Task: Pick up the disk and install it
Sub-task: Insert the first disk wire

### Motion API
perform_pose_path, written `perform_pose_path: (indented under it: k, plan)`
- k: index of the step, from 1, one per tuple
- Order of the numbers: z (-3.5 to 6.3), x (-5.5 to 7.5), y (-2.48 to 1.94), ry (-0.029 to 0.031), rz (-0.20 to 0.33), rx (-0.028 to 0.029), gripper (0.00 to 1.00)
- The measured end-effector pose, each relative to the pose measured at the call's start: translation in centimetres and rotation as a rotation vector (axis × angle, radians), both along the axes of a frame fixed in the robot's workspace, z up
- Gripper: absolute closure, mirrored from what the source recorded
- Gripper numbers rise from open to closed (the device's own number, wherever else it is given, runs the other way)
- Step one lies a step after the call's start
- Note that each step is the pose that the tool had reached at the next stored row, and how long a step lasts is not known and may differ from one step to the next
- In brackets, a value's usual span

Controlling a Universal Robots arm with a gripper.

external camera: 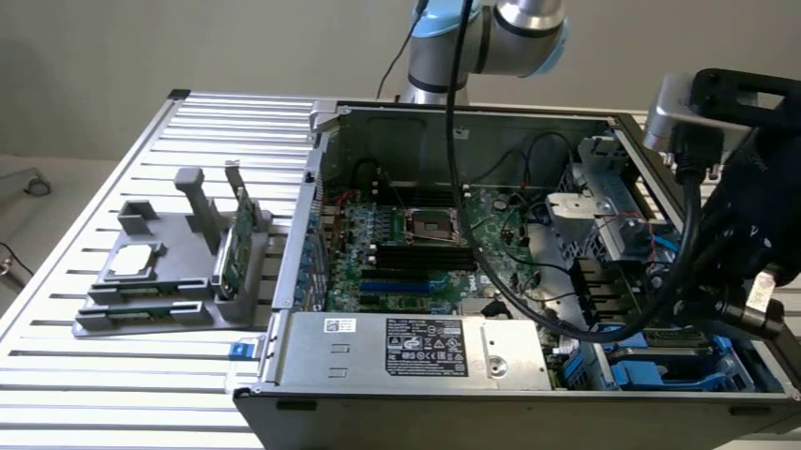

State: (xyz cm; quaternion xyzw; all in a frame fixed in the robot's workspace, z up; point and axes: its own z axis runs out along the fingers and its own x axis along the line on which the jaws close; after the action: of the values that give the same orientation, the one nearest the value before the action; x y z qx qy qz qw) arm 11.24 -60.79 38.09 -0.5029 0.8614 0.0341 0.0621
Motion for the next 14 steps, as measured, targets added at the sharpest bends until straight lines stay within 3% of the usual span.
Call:
perform_pose_path:
  k: [14]
  plan:
    - [-1.05, 0.0, 0.0, 0.0, -0.255, 0.0017, 0.6]
